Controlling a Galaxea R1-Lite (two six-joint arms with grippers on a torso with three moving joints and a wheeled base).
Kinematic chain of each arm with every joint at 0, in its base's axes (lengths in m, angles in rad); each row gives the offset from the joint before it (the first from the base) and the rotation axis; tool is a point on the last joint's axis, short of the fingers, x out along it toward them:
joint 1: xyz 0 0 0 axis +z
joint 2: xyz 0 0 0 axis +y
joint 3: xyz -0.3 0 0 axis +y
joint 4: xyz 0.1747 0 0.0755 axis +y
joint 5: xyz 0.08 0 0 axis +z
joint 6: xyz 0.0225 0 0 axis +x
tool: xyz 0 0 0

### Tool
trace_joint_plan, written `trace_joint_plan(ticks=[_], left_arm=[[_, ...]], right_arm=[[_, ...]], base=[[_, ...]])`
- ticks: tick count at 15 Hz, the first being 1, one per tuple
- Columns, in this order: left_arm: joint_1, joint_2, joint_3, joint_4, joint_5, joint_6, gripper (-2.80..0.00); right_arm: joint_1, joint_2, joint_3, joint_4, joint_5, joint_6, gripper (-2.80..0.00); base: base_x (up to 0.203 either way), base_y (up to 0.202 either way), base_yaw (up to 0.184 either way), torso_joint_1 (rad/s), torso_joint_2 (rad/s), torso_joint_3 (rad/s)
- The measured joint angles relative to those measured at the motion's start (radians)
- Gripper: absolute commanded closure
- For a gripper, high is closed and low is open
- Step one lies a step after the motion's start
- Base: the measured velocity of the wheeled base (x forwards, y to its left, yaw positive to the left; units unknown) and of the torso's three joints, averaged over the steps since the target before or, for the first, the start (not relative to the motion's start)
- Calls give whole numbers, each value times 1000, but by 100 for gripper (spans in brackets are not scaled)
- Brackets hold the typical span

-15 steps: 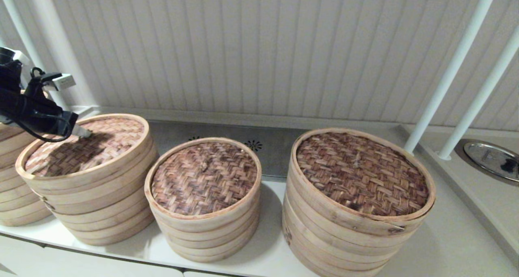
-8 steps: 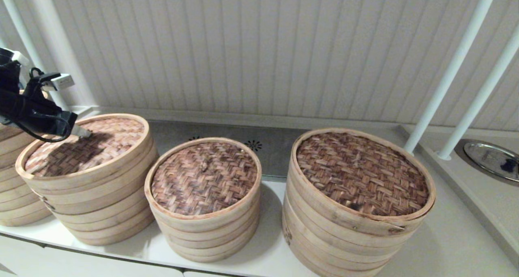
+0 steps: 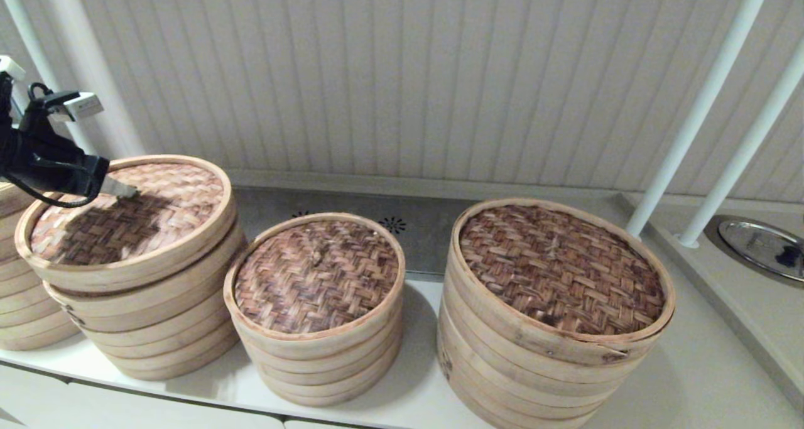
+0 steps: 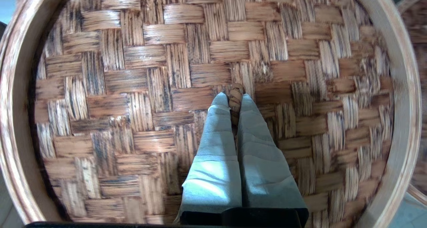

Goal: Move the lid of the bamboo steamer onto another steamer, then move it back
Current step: Pick up the steamer, then put the steamer

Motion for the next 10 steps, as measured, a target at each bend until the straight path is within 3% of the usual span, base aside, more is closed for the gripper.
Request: trace_joint_plan(ticks=[6, 10], left_arm=[[-33, -70, 10, 15, -24, -20, 0], [-111, -117, 11, 81, -39, -40, 0]], right_arm=[[0, 0, 0, 0, 0, 0, 0], [0, 0, 0, 0, 0, 0, 0]], base=[[0, 0, 0, 0, 0, 0], [0, 0, 0, 0, 0, 0]])
